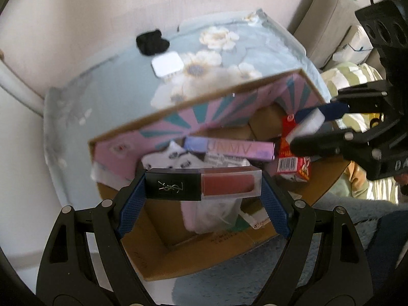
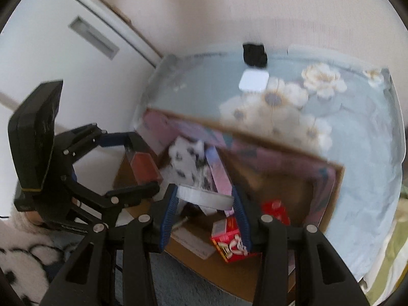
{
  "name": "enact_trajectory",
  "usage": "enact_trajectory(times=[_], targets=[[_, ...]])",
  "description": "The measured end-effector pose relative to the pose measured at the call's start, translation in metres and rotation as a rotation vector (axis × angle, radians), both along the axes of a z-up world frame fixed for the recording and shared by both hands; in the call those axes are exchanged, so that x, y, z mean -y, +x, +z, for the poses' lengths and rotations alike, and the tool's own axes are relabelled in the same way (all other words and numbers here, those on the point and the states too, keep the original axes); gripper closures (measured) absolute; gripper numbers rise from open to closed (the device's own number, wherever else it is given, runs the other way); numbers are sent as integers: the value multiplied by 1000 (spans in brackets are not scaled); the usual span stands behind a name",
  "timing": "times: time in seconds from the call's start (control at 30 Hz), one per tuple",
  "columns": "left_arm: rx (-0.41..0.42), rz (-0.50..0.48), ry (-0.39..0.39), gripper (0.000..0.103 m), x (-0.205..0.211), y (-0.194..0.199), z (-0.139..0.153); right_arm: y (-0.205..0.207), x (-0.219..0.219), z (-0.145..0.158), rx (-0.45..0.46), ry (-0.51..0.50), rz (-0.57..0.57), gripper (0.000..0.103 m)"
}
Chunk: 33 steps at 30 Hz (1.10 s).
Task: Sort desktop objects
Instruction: 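Carry the lipstick and tape roll into the box and release them, then move both tools back over the tray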
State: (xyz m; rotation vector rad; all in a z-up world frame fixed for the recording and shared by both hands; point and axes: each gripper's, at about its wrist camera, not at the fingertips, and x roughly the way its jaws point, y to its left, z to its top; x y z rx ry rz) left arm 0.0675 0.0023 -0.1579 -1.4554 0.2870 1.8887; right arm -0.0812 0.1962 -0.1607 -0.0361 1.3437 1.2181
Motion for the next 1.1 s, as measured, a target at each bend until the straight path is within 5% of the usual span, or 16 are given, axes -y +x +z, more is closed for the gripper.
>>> enact_trajectory(times=[0.6,0.67,0.73,0.87,1.1], targets=[[20,-5,-41,20,-2,8,-13,-2,-1,-19,-34,-15,14,63],[7,-32,-44,19,-4,11,-10,-3,-5,-18,-7,-34,24,51],[-42,-47,-69,5,-5,14,-4,-4,-9,-16,36,-70,35,0],[-136,-52,-88,0,1,16,11,-3,-3,-9,90,-41,52,0],[-124,4,-89,0,14,1,11,2,6,-11,49,-11,20,0]])
